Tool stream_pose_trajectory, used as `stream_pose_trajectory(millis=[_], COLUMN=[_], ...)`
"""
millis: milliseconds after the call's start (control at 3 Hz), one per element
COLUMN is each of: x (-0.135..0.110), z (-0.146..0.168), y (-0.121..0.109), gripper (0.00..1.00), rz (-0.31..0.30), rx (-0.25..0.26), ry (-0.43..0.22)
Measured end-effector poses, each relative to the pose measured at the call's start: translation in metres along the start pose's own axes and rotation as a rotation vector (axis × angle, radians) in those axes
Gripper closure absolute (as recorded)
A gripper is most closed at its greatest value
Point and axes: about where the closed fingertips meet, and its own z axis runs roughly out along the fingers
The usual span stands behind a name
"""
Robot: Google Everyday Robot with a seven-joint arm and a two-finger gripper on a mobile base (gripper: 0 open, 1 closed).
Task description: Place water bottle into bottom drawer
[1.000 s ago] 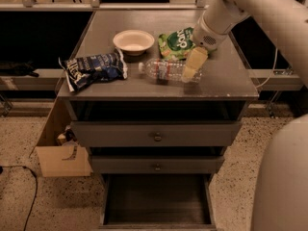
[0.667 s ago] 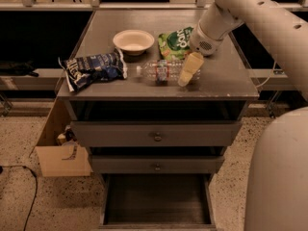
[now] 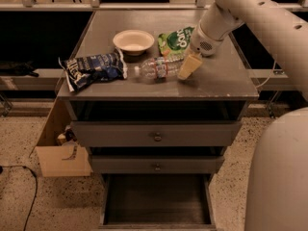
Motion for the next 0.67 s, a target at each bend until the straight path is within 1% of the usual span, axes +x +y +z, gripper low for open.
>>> stream_pose_trajectory(millis=[333,667], x=[0.0000,0.0000], z=[0.0001,0.0001], y=[0.0000,0.0000], gripper=[0.73,0.95], rz=[0.000,0.000], rx=[0.000,0.000], ry=[0.000,0.000])
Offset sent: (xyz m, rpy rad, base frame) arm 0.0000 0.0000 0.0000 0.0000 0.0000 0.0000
